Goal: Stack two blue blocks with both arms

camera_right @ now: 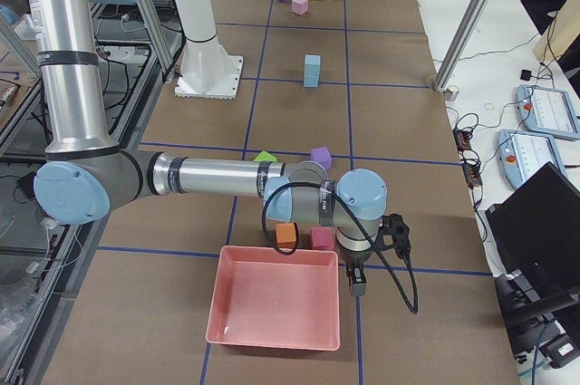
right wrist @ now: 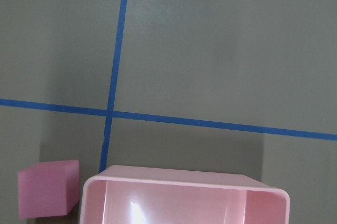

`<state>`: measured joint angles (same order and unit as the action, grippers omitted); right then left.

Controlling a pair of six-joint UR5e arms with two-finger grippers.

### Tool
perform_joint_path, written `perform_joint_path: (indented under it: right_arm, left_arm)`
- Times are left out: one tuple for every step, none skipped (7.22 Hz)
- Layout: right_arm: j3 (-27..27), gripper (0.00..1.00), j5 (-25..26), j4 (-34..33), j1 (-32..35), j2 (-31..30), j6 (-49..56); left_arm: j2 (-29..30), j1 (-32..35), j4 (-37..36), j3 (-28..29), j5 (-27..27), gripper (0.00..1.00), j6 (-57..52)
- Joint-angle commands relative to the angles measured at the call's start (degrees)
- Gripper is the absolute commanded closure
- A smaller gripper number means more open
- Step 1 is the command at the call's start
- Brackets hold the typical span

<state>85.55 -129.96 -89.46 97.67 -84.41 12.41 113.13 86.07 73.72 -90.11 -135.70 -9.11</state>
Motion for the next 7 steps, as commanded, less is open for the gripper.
perform_joint_path:
  right_arm:
    - [-0.56, 0.00, -0.29, 6.12, -0.11, -0.93, -0.01]
    - [-0.56, 0.00, -0.20, 5.70, -0.20, -0.85, -0.45]
    - [-0.56, 0.00, -0.11, 5.61, -0.28, -0.85, -0.46]
    - [-0.56, 0.00, -0.11, 5.52, -0.37, -0.94, -0.54]
    - [-0.73, 0.00, -0.11, 5.43, -0.37, -0.94, -0.63]
    - [-0.65, 0.00, -0.11, 5.17, -0.37, -0.94, -0.63]
    - [-0.64, 0.00, 0.15, 5.26, -0.37, -0.85, -0.63]
  left_arm:
    - [-3.53, 2.61, 14.46, 11.13, -2.62, 0.02, -2.58]
    - [-4.75, 3.05, 19.48, 14.40, -3.07, 0.02, -2.67]
    - [-4.94, 3.49, 20.06, 15.39, -3.08, 0.02, -3.02]
    - [-5.03, 3.84, 19.80, 15.57, -3.08, 0.02, -3.54]
    - [-5.03, 4.63, 19.80, 15.83, -3.43, 0.02, -3.63]
    - [-5.12, 4.72, 19.80, 16.01, -3.43, 0.02, -3.64]
    - [-5.55, 4.72, 19.89, 16.10, -3.52, 0.02, -3.64]
